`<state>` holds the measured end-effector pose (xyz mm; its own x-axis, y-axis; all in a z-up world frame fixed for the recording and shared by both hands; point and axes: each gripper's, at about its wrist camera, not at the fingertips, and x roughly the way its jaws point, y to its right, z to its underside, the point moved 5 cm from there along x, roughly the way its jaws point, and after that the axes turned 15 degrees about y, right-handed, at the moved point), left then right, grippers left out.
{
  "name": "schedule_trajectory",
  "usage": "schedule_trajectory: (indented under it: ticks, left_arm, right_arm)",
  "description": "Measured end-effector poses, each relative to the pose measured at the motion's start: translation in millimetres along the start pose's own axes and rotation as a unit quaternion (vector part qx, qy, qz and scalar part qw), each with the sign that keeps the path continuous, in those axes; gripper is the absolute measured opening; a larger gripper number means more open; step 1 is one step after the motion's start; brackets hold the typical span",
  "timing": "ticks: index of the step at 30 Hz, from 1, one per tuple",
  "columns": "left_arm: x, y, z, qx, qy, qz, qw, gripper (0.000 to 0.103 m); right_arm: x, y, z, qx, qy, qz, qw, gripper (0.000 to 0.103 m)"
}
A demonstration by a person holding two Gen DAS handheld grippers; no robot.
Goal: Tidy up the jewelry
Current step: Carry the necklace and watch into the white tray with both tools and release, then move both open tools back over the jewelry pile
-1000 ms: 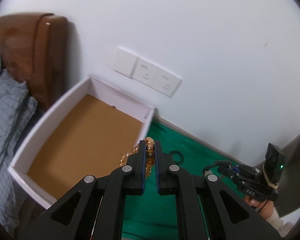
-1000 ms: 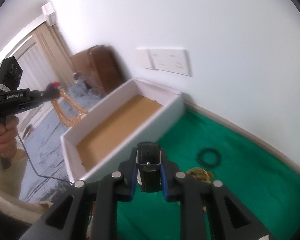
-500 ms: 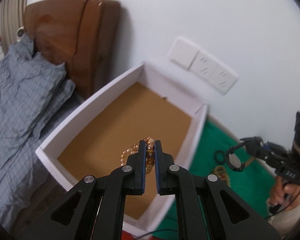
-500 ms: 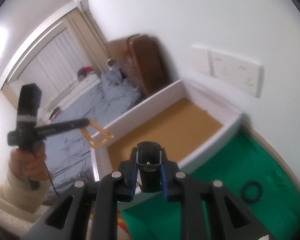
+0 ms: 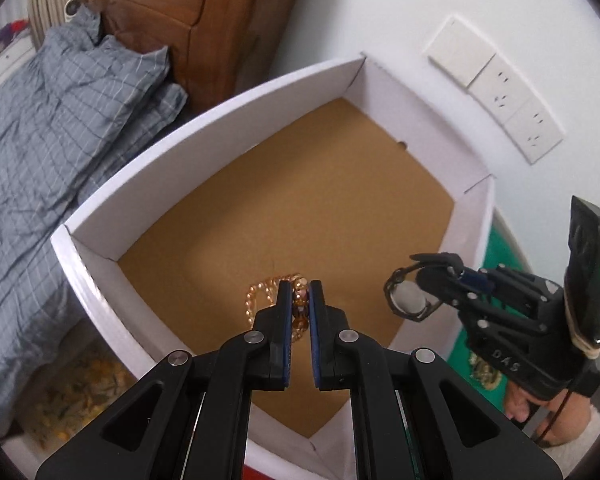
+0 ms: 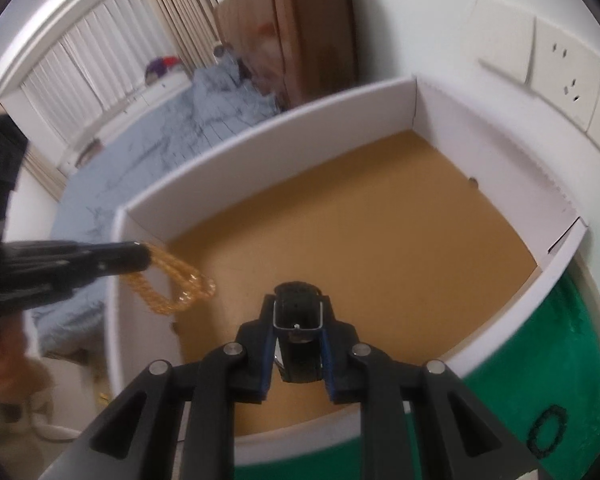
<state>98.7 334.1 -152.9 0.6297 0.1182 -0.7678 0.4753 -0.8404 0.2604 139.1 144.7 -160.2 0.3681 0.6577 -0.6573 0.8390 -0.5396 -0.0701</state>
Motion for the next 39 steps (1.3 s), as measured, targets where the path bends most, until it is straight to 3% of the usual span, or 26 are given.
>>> schedule_trajectory:
  ticks: [4, 5, 6, 7, 8, 9, 10, 12, 19, 25, 27, 31, 34, 39]
  left_arm:
    - [8, -3, 3, -0.001, -0.014, -0.019, 0.9997, 0.007]
    - [10, -5, 3, -0.004, -0.016, -0.024, 0.9996, 0.007]
    - [11, -7, 3, -0.006, -0.017, -0.034, 0.9993, 0.013]
    - [12, -9, 4, -0.006, -0.019, -0.038, 0.9991, 0.035]
    - [11, -11, 4, -0.008, -0.020, -0.045, 0.9988, 0.049]
    - [7, -13, 4, -0.009, -0.013, -0.052, 0.9985, 0.071]
    - [5, -15, 3, -0.014, -0.002, -0.052, 0.9985, 0.076]
    - [-7, -13, 2, -0.009, 0.014, -0.052, 0.9985, 0.076]
    - [-82, 17, -4, 0.019, 0.082, -0.029, 0.9961, 0.082]
    - [-158, 62, 5, 0.124, 0.156, -0.010, 0.9798, 0.098]
    - [-172, 74, 15, 0.140, 0.164, 0.012, 0.9765, 0.098]
    - [-174, 100, 39, 0.142, 0.169, 0.068, 0.9730, 0.100]
    - [-147, 128, 69, 0.147, 0.136, 0.108, 0.9737, 0.100]
    - [-119, 163, 105, 0.171, 0.104, 0.129, 0.9712, 0.100]
  right_arm:
    - [9, 1, 6, 0.012, -0.011, 0.005, 1.000, 0.021]
    - [8, 1, 6, 0.016, -0.010, 0.006, 1.000, 0.029]
    - [11, 4, 4, 0.021, -0.005, 0.007, 1.000, 0.045]
    - [7, 5, 3, 0.025, 0.001, 0.008, 1.000, 0.054]
    - [3, 7, 0, 0.028, 0.009, 0.014, 0.999, 0.067]
    - [-2, 7, -1, 0.029, 0.016, 0.020, 0.999, 0.071]
    - [-7, 7, -3, 0.029, 0.023, 0.025, 0.999, 0.073]
    - [-22, 9, -6, 0.026, 0.035, 0.035, 0.998, 0.080]
    - [-98, 23, -1, 0.019, 0.090, 0.088, 0.992, 0.081]
    - [-173, 44, 36, 0.020, 0.117, 0.141, 0.983, 0.081]
    - [-193, 48, 51, 0.014, 0.113, 0.157, 0.981, 0.081]
    - [-238, 55, 83, 0.010, 0.109, 0.187, 0.976, 0.081]
    - [-266, 66, 112, 0.021, 0.097, 0.217, 0.971, 0.081]
    - [-306, 81, 154, 0.070, 0.101, 0.269, 0.955, 0.081]
